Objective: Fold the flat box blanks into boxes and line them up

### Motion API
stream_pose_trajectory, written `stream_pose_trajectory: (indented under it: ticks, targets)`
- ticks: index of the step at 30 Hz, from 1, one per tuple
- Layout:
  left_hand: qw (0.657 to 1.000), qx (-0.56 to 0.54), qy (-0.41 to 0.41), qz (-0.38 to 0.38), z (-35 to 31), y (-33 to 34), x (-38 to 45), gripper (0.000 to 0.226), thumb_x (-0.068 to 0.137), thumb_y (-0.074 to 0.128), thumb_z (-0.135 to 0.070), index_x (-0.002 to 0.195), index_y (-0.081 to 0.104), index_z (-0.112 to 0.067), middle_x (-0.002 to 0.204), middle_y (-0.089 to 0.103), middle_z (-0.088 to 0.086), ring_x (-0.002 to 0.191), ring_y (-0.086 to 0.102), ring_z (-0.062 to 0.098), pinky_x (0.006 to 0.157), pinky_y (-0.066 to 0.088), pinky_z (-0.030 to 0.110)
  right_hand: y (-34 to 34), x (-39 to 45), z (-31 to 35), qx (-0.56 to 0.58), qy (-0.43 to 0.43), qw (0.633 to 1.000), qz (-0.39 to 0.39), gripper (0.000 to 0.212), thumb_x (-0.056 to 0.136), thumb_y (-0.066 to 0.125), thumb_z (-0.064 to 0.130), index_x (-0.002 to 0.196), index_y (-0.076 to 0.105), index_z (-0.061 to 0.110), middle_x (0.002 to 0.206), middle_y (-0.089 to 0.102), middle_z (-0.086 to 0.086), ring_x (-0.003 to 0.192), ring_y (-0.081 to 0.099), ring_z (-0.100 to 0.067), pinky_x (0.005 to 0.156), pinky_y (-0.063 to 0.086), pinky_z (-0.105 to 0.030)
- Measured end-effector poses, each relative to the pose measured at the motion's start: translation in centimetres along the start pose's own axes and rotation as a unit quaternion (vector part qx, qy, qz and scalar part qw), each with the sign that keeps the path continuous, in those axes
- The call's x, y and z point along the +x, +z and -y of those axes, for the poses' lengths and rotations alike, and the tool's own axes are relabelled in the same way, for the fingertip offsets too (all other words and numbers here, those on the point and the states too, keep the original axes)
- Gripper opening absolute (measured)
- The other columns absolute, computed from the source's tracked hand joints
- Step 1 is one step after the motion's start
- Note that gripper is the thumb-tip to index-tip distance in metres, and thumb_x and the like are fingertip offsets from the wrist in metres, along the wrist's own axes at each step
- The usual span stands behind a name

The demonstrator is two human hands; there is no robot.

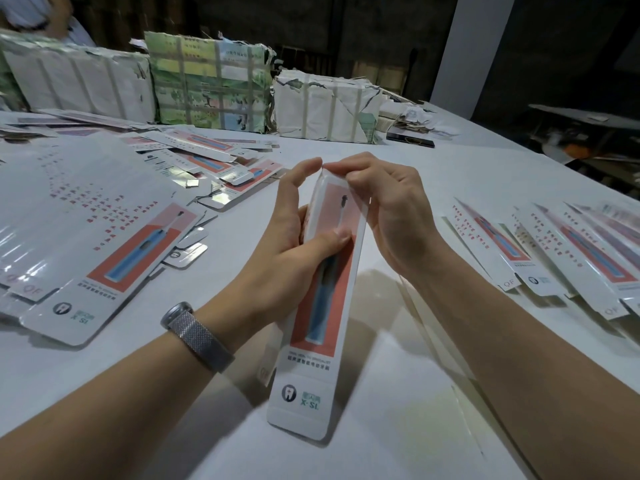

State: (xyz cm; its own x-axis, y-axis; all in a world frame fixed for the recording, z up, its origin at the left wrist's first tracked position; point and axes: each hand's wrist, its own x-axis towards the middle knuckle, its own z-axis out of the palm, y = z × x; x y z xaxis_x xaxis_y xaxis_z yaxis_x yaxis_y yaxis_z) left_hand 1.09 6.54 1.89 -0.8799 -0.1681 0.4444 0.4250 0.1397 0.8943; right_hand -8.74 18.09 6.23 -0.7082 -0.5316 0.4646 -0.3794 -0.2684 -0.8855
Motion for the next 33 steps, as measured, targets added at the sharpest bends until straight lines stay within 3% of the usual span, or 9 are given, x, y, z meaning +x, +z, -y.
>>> stream_pose_trajectory:
  ticks: [6, 11, 16, 19, 21, 24, 28, 33]
  targets:
    - [1.0, -0.011, 0.002, -0.005, 0.0, -0.1, 0.1, 0.057, 0.09, 0.061, -0.027, 0.131, 0.033, -0.054, 0.101, 0.066, 0.014, 0.076, 0.068, 0.017, 0.067, 0.056, 0.03, 0.3, -0.2, 0.0, -0.049, -0.049, 0.998, -0.01, 0.023, 0.086, 0.052, 0.007, 0.094, 0.074, 0.004, 0.089, 0.066, 0.0, 0.087, 0.063, -0.01, 0.078, 0.052, -0.027]
    - [0.999, -0.028, -0.002, -0.015, 0.1, -0.3, 0.3, 0.052, 0.089, 0.062, -0.024, 0.123, 0.037, -0.056, 0.102, 0.067, 0.018, 0.076, 0.068, 0.021, 0.07, 0.058, 0.039, 0.7, -0.3, -0.3, -0.096, -0.081, 0.992, -0.021, 0.019, 0.085, 0.058, 0.007, 0.091, 0.075, 0.01, 0.088, 0.063, -0.004, 0.085, 0.06, -0.021, 0.078, 0.049, -0.03]
    - [0.999, -0.027, 0.011, -0.043, 0.2, -0.2, 0.4, 0.052, 0.089, 0.059, -0.018, 0.128, 0.035, -0.043, 0.105, 0.066, 0.021, 0.081, 0.068, 0.017, 0.07, 0.057, 0.031, 1.4, -0.6, -0.7, -0.097, -0.065, 0.993, -0.03, 0.018, 0.089, 0.061, 0.013, 0.1, 0.074, 0.013, 0.084, 0.058, -0.001, 0.084, 0.059, -0.019, 0.079, 0.049, -0.031]
    - [0.997, -0.028, 0.026, -0.061, 0.2, 0.1, 0.6, 0.047, 0.09, 0.057, -0.015, 0.126, 0.035, -0.037, 0.106, 0.072, 0.008, 0.09, 0.072, 0.013, 0.073, 0.056, 0.023, 2.0, -0.7, -0.6, -0.156, -0.067, 0.984, -0.048, 0.023, 0.095, 0.062, 0.013, 0.116, 0.071, 0.011, 0.092, 0.065, 0.006, 0.09, 0.064, -0.01, 0.078, 0.055, -0.029]
    - [0.996, -0.053, 0.027, -0.061, 0.2, 0.0, 0.9, 0.045, 0.091, 0.056, -0.012, 0.124, 0.034, -0.034, 0.102, 0.075, 0.0, 0.091, 0.074, 0.013, 0.073, 0.056, 0.023, 2.1, -0.8, -0.3, -0.242, -0.093, 0.964, -0.065, 0.029, 0.097, 0.061, 0.02, 0.125, 0.066, 0.015, 0.1, 0.066, 0.01, 0.1, 0.063, -0.013, 0.082, 0.055, -0.037]
    - [0.995, -0.078, 0.024, -0.063, 0.3, -0.3, 1.1, 0.046, 0.089, 0.058, -0.01, 0.123, 0.034, -0.031, 0.091, 0.074, -0.002, 0.081, 0.072, 0.012, 0.07, 0.056, 0.024, 2.0, -0.6, 0.4, -0.366, -0.129, 0.919, -0.061, 0.023, 0.097, 0.059, 0.024, 0.114, 0.07, 0.013, 0.112, 0.063, 0.004, 0.11, 0.055, -0.019, 0.09, 0.048, -0.037]
    - [0.995, -0.065, 0.01, -0.076, 0.5, -0.1, 0.9, 0.047, 0.088, 0.06, -0.016, 0.121, 0.034, -0.037, 0.095, 0.072, 0.005, 0.079, 0.069, 0.016, 0.072, 0.057, 0.035, 2.0, -0.5, 0.9, -0.42, -0.085, 0.903, -0.025, 0.02, 0.099, 0.056, 0.026, 0.109, 0.069, 0.014, 0.107, 0.047, 0.003, 0.11, 0.052, -0.021, 0.096, 0.042, -0.032]
    - [0.995, -0.033, 0.04, -0.081, 0.1, 0.2, 0.8, 0.047, 0.093, 0.06, -0.013, 0.125, 0.032, -0.033, 0.108, 0.07, 0.01, 0.089, 0.07, 0.016, 0.077, 0.057, 0.033, 1.5, -0.3, 1.7, -0.342, -0.027, 0.939, -0.03, 0.013, 0.094, 0.067, 0.027, 0.104, 0.072, 0.02, 0.106, 0.05, -0.001, 0.09, 0.05, -0.002, 0.088, 0.041, -0.017]
